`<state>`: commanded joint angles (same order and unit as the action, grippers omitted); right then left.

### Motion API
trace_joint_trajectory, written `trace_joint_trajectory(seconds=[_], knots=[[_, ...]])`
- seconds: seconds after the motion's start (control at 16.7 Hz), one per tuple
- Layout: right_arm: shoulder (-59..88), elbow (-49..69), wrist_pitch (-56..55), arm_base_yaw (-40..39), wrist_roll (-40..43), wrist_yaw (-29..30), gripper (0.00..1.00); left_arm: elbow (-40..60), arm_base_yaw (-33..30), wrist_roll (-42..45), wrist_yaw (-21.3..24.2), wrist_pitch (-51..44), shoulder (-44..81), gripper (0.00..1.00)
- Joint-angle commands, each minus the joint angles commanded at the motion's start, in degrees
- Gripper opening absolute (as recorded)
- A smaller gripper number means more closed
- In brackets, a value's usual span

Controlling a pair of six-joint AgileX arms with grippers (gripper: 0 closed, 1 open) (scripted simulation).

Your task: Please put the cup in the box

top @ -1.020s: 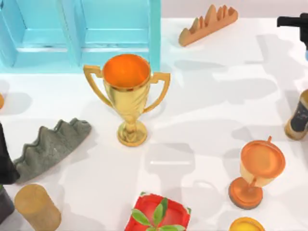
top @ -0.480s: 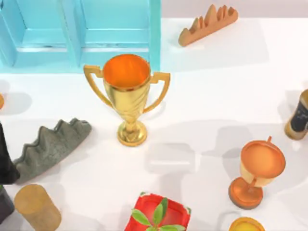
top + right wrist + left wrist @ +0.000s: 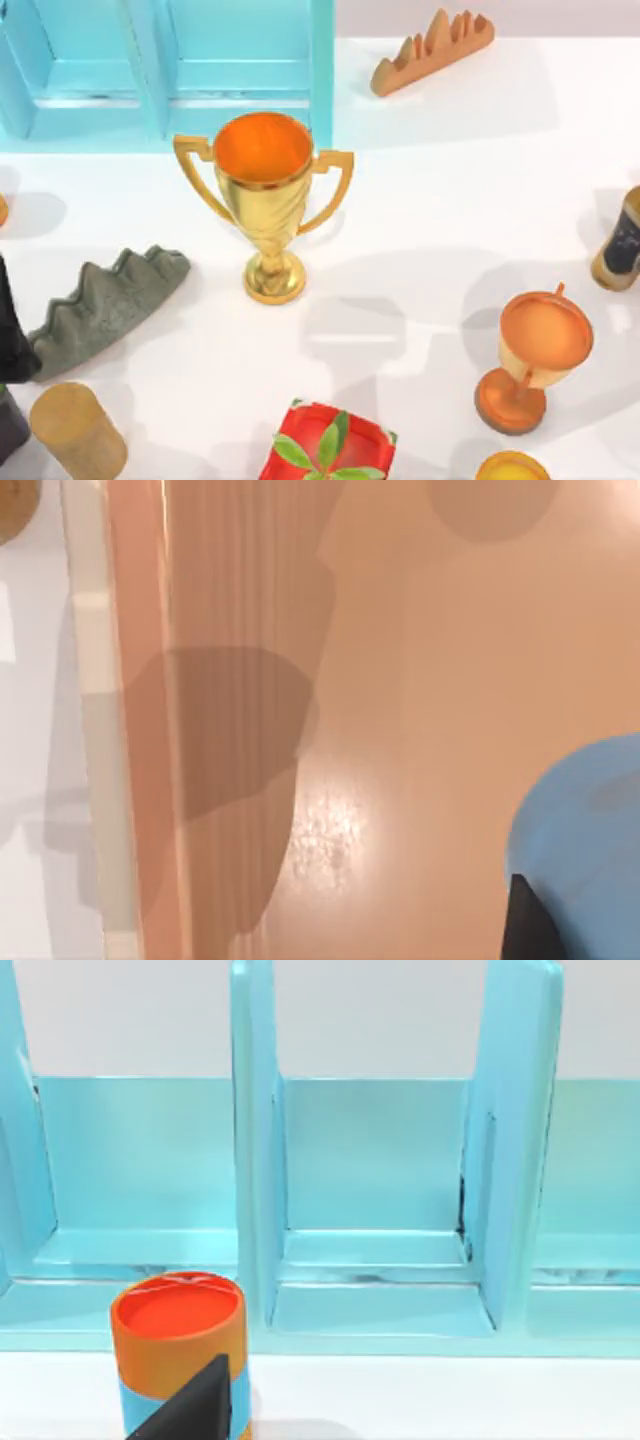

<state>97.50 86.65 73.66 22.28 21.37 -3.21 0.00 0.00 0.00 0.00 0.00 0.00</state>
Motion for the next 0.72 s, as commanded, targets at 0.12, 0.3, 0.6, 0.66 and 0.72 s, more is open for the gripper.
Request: trace_joint_trajectory(seconds=[0.12, 0.3, 0.6, 0.66, 0.72], knots=[[0.28, -1.75, -2.0, 0.15, 0.12, -0.02, 0.0, 0.0, 0.0, 0.0, 0.0, 0.0, 0.0, 1.0], [0.93, -5.53, -6.53, 0.44, 0.33, -0.11, 0.0, 0.0, 0.0, 0.0, 0.0, 0.0, 0.0, 1.0], [2.21, -11.36, -13.59, 0.93, 0.73, -0.21, 0.0, 0.0, 0.0, 0.0, 0.0, 0.0, 0.0, 1.0], [2.39, -11.61, -13.9, 1.01, 0.82, -0.22, 0.0, 0.0, 0.0, 0.0, 0.0, 0.0, 0.0, 1.0], [2.39, -11.61, -13.9, 1.01, 0.82, -0.22, 0.0, 0.0, 0.0, 0.0, 0.0, 0.0, 0.0, 1.0]])
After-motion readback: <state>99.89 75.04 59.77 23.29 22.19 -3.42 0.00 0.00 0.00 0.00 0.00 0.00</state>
